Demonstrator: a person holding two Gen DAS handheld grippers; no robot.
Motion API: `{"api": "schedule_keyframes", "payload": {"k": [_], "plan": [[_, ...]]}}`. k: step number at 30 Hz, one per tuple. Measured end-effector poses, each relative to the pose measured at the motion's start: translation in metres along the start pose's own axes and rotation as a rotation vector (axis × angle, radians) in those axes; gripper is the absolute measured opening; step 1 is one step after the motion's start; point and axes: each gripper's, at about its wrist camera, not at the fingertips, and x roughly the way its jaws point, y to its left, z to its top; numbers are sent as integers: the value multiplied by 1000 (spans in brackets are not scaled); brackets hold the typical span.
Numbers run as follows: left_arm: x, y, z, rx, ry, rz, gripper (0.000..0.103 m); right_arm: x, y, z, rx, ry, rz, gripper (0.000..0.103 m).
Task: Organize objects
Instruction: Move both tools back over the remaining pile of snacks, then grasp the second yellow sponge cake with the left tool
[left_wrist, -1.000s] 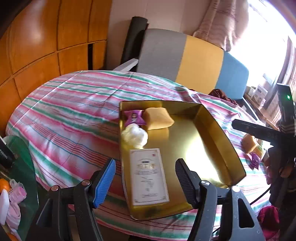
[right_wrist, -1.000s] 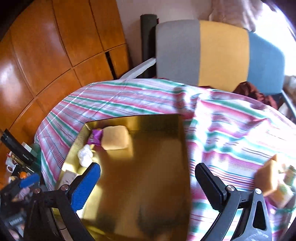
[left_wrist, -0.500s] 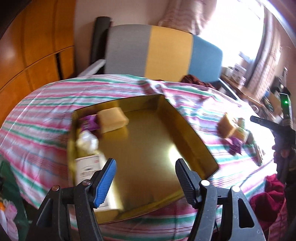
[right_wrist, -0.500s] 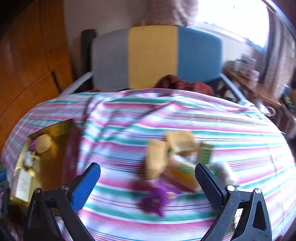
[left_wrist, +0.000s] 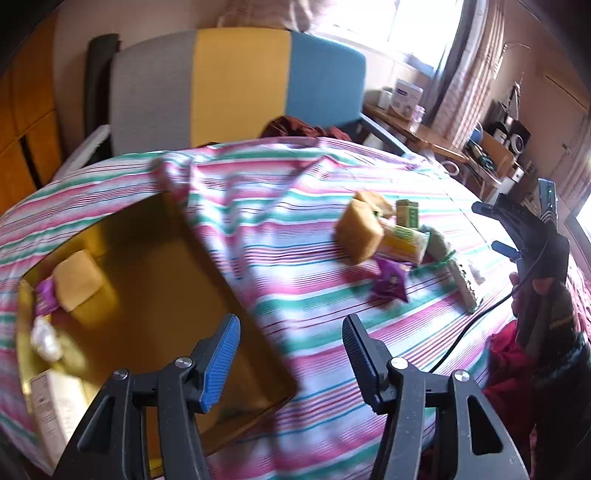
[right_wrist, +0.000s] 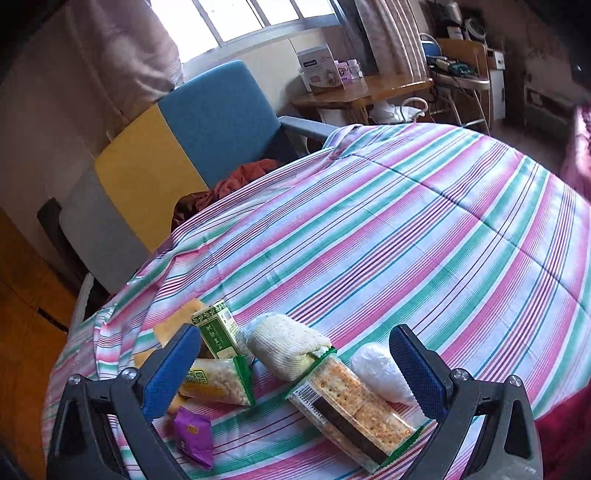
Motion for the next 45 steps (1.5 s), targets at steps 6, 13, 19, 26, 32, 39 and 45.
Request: {"api": "schedule_keyframes", "payload": {"k": [6, 13, 19, 26, 32, 39, 45], "plan": [[38, -32, 29, 22, 34, -38, 56, -1, 0, -2, 31, 5, 46, 103], [96, -64, 64, 26, 103, -69, 56, -2, 1, -6, 43, 22, 87, 103], [137, -78, 82, 7, 142, -80, 61, -2, 1, -6, 46, 31, 108, 103], [181, -79, 98, -18, 177, -81, 66, 0, 1, -6, 52, 39, 119, 103], [164, -57, 80, -99, 139, -184, 41, 4, 2, -6, 40, 49, 115, 103], [117, -38, 44, -106, 108, -217, 40, 5, 2, -6, 34, 46, 94, 103], [71, -32, 21, -85, 56, -243, 40, -6, -16, -1, 118, -12, 97, 103]]}}
